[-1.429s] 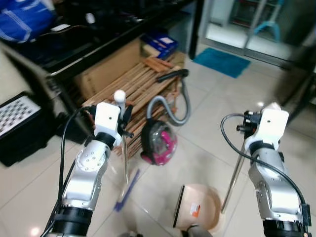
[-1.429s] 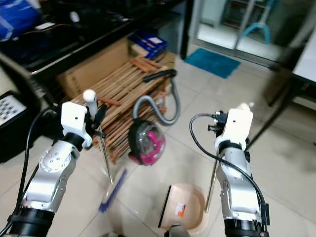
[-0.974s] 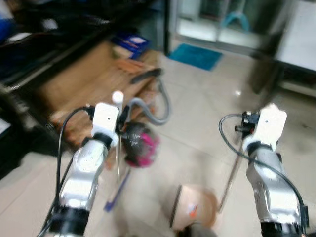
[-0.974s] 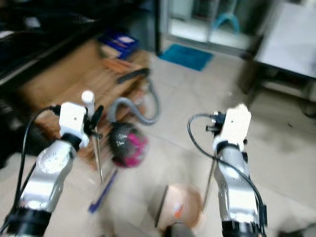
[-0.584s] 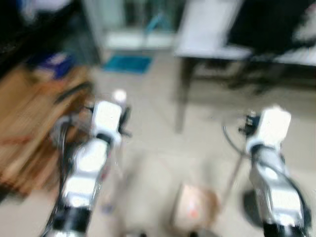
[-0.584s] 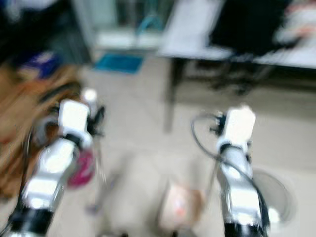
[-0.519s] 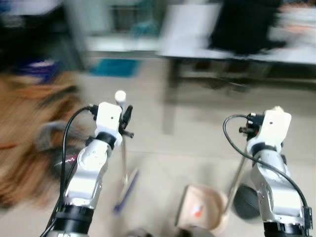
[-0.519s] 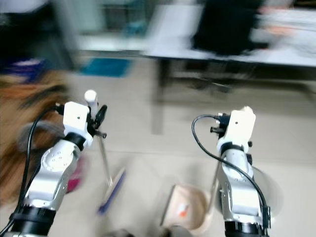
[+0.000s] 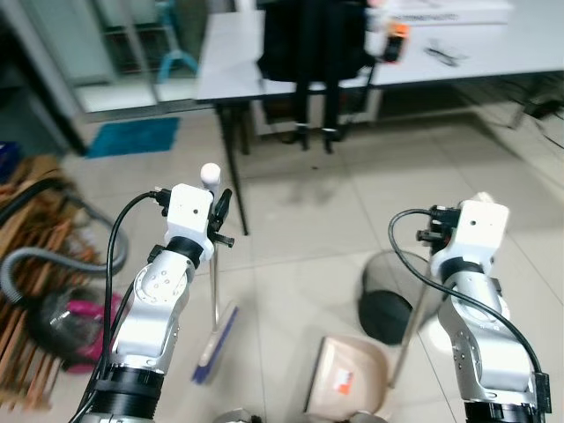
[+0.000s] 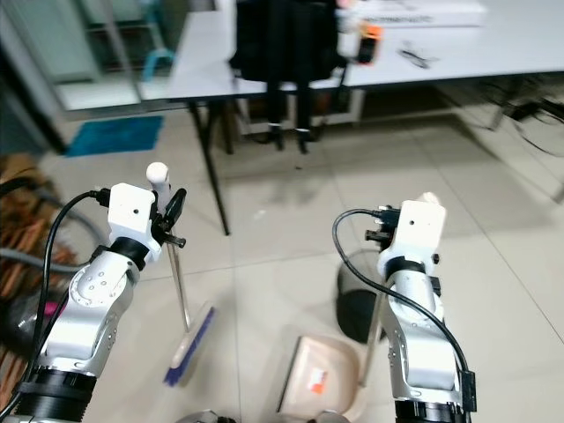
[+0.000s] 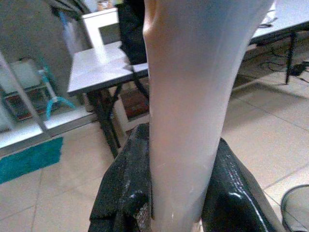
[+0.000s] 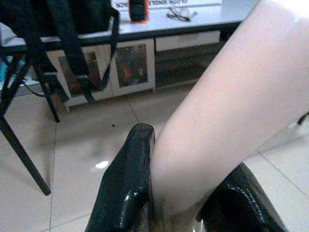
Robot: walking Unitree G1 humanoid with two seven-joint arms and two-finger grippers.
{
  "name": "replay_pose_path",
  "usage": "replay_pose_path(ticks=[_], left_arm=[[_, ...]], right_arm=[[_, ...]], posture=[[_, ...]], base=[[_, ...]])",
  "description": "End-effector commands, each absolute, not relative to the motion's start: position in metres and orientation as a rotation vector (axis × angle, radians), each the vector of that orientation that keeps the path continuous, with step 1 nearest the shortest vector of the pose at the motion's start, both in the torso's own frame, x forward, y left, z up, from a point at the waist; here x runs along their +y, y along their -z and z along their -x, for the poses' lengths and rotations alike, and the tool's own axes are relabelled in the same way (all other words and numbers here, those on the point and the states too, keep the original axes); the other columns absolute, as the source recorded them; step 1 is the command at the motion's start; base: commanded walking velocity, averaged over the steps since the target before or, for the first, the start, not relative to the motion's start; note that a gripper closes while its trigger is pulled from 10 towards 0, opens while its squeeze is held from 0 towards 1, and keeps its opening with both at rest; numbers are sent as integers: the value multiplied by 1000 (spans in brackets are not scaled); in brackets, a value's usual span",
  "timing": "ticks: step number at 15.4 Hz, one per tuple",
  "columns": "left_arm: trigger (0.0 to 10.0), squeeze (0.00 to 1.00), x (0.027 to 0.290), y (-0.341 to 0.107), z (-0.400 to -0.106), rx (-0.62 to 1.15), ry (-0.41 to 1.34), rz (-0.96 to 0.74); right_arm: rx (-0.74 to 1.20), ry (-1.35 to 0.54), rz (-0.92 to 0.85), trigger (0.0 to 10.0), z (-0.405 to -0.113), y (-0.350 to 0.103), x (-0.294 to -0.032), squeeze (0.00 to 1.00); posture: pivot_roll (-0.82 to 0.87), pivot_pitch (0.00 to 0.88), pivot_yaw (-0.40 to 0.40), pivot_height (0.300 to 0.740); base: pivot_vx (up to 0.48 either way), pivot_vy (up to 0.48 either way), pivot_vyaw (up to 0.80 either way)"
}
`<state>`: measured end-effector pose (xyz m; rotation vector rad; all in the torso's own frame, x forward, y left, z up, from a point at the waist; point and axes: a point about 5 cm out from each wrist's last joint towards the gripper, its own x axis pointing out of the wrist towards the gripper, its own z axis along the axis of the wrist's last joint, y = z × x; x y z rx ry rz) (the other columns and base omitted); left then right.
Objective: Sweep floor
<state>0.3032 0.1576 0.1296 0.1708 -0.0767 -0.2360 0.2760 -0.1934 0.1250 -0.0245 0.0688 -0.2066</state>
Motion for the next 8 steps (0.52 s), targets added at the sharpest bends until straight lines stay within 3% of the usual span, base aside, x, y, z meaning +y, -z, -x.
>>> replay_pose_path(ticks=[1,6,8], left_arm=[[10000,0,161,-135,-304,-101,222,-182],[10000,0,164,-132,-302,-81,216,-174],[10000,0,164,-132,-302,-80,217,-171]], right_arm=[[71,204,21,10000,-275,-128,-192,0],[106,196,24,10000,-271,-123,-191,0],[109,200,24,10000,-270,-124,-192,0]], posture=[[-24,38,73,740],[-26,48,71,740],[-28,50,72,740]], base=[[0,0,-800],[0,0,-800],[0,279,-800]])
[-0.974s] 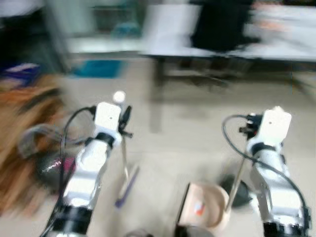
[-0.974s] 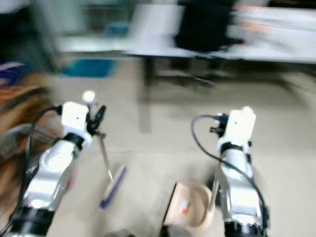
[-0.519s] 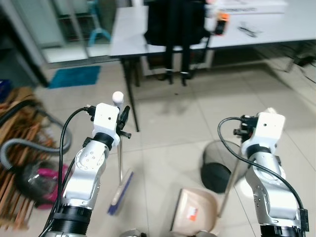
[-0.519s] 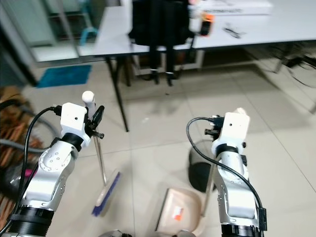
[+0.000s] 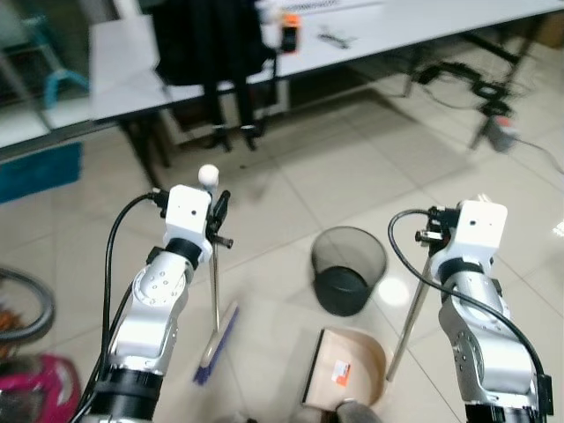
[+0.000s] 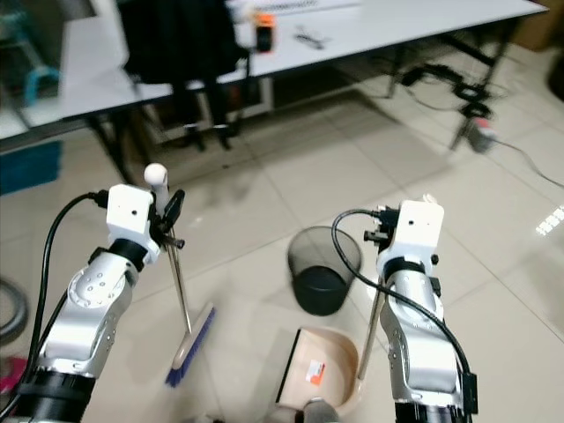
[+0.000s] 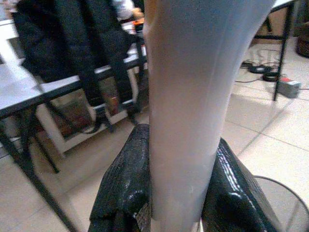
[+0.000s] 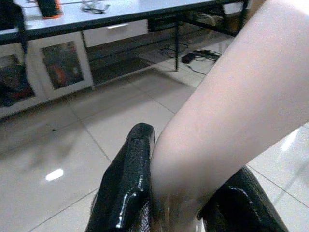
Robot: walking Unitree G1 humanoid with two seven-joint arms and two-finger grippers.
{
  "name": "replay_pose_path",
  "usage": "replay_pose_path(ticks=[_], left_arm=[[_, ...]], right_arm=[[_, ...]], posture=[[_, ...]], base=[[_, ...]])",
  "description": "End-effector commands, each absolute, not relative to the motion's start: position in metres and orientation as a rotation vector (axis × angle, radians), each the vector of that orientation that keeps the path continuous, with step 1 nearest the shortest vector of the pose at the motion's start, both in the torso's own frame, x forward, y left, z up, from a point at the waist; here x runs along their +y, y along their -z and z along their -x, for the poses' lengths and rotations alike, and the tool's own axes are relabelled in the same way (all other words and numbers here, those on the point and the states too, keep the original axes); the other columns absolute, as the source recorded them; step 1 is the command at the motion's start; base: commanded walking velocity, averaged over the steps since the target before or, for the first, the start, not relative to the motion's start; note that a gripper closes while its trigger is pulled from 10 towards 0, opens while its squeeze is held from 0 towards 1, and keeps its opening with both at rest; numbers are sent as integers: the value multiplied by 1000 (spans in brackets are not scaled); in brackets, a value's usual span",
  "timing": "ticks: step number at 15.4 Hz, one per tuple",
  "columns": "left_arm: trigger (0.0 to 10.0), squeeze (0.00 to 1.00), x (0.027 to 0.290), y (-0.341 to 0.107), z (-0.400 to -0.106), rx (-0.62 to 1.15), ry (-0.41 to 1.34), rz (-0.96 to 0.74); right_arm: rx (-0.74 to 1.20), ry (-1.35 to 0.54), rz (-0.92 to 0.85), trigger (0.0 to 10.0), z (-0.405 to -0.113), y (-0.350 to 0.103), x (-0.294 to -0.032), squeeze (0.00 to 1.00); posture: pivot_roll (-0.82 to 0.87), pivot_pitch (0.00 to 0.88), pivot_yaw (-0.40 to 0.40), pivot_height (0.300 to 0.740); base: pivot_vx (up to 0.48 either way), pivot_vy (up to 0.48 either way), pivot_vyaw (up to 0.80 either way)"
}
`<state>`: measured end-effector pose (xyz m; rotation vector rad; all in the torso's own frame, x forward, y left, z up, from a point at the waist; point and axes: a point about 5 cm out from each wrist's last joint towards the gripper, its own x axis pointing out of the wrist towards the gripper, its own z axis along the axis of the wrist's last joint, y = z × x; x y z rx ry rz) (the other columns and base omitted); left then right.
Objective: Sweep floor
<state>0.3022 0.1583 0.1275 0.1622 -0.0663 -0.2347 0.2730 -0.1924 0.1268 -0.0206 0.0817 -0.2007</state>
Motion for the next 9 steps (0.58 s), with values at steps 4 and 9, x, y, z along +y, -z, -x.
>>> replay_pose_path(ticks=[4,9], left_arm=[[10000,0,165,-132,-302,-79,219,-171],[10000,0,165,-133,-304,-78,223,-174]], right_arm=[[111,207,24,10000,-269,-124,-194,0],[112,217,21,10000,-267,-124,-195,0]], posture=[[-29,52,72,740],[-33,56,80,740]], base=[[0,313,-800],[0,343,-800]])
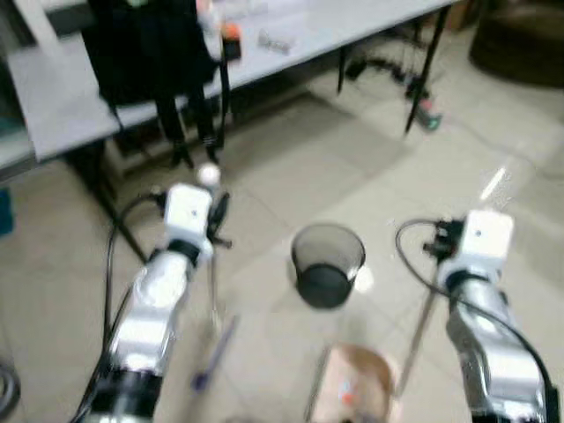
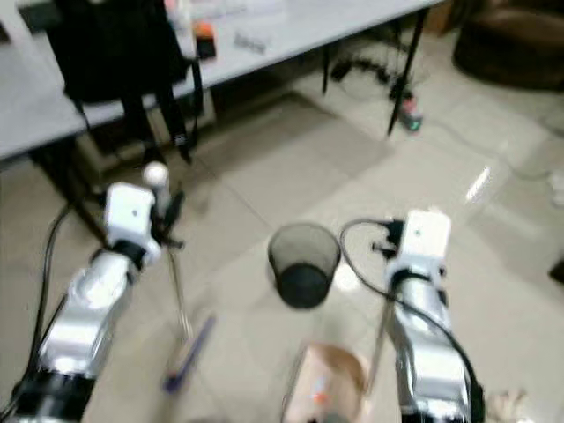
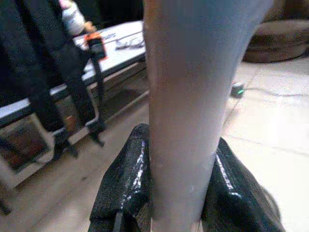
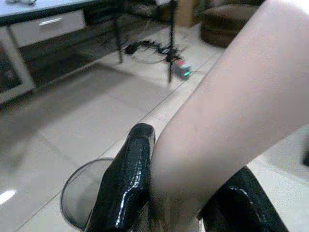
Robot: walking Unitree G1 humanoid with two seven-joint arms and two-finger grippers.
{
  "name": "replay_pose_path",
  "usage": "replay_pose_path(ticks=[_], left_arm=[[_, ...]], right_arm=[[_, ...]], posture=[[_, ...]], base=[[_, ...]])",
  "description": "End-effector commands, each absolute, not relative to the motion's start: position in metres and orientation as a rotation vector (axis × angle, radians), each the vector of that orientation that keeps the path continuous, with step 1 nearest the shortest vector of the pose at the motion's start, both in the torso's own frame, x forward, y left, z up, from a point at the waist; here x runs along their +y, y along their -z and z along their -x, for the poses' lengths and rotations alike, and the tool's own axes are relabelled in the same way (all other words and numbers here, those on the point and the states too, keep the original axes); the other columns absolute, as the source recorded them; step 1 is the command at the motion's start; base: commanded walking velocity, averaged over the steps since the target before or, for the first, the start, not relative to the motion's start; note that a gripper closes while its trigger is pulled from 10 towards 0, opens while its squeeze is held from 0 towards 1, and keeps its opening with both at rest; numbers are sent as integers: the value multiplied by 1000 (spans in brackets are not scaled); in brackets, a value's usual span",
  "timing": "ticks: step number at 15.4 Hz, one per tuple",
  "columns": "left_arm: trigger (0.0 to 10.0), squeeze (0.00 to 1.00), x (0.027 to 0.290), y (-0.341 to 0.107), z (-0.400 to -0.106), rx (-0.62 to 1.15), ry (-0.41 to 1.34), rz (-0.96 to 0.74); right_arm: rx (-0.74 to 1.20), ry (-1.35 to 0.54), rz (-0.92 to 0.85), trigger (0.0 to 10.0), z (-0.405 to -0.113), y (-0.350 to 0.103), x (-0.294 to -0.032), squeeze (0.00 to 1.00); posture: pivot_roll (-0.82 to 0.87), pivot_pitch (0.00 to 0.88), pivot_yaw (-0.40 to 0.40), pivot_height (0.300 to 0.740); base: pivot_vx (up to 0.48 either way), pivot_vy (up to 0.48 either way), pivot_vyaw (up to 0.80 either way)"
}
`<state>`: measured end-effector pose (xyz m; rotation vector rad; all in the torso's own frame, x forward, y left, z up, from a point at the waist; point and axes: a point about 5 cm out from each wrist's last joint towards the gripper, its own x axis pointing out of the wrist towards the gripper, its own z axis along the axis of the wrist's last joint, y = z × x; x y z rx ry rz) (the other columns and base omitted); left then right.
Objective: Sweep floor
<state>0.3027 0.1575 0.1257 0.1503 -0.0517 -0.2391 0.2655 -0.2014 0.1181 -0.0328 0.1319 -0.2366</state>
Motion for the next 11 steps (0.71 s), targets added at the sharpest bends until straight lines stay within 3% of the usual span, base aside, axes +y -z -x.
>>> replay_pose_path(ticks=[1,7,8,11], left_arm=[[10000,0,165,-133,-304,-78,224,-174],[10000,0,163,-134,-307,-79,237,-172],[10000,0,162,-136,-307,-95,232,-173],[10000,0,163,-141,-307,-128,206,-184]], right_arm=[[113,219,20,10000,-267,-124,-195,0],[104,239,12,10000,-267,-128,-197,0],[102,239,12,10000,-268,-128,-197,0],[64,232,37,10000,-271,-136,-197,0]], posture=[[-33,56,80,740],[-39,61,89,740],[-40,61,87,740],[-39,59,76,740]], base=[[0,352,-800],[0,352,-800],[0,0,-800],[0,-480,-444]])
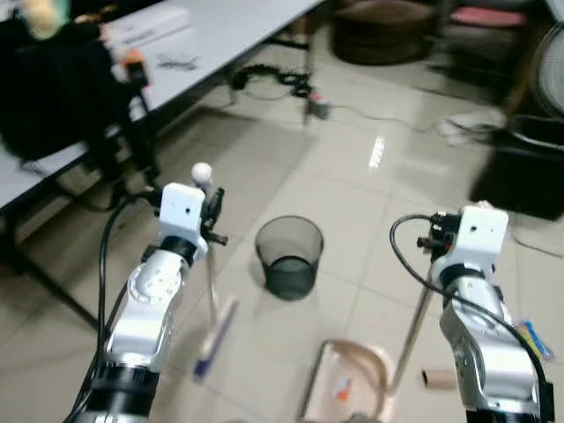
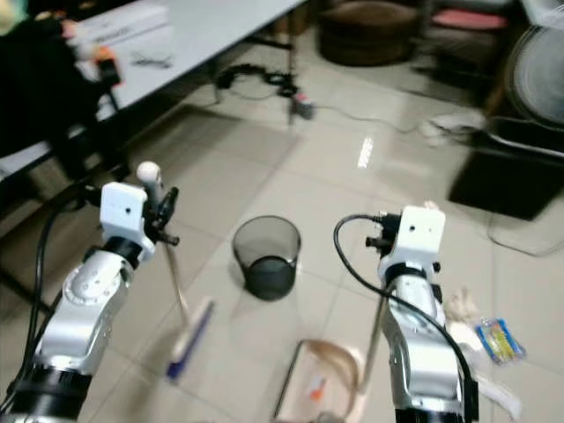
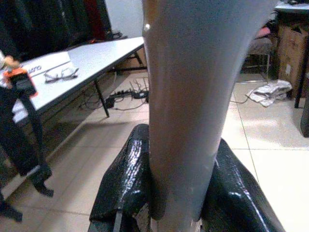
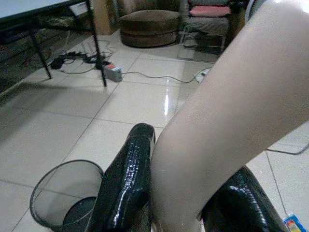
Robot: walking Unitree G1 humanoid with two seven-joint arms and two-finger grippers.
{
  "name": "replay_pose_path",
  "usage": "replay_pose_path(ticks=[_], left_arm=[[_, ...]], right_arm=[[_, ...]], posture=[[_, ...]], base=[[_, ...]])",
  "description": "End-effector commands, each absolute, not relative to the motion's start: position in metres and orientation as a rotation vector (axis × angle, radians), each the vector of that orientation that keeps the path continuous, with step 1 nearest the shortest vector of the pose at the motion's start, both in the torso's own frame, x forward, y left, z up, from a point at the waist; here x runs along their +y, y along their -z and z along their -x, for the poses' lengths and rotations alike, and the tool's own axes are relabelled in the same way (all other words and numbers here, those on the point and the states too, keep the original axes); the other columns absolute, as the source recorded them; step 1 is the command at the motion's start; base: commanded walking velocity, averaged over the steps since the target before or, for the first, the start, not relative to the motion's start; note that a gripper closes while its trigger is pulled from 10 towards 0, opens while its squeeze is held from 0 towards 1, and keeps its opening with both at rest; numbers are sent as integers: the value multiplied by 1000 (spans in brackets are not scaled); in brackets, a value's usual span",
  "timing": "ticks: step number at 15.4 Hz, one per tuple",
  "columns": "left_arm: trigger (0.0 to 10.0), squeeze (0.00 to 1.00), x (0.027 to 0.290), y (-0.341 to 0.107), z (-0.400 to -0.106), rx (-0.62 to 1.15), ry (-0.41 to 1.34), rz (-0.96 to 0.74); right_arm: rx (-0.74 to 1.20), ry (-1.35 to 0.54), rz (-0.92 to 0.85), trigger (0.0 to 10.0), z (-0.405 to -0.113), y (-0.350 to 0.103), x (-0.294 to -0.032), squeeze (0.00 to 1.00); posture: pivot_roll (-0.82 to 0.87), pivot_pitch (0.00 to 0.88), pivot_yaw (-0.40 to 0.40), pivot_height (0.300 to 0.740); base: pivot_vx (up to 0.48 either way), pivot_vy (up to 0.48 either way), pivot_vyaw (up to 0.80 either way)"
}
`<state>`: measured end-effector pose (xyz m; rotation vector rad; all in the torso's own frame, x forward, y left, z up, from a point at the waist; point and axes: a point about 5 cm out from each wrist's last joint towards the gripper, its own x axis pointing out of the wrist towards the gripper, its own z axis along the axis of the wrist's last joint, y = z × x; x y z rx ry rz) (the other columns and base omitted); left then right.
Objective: Sweep floor
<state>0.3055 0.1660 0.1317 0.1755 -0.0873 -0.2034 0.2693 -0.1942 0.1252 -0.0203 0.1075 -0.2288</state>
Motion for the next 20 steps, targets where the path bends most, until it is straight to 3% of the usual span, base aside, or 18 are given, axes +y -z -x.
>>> replay_pose_path(ticks=[1,20], left_arm=[[10000,0,162,-140,-308,-126,206,-187],[10000,0,154,-137,-312,-122,240,-171]], right_arm=[[53,231,51,10000,-273,-139,-198,0],[50,245,24,10000,-274,-142,-195,0]], posture=[[-40,59,77,740],[-54,59,90,740]], base=[[0,-480,0],[0,-455,0]])
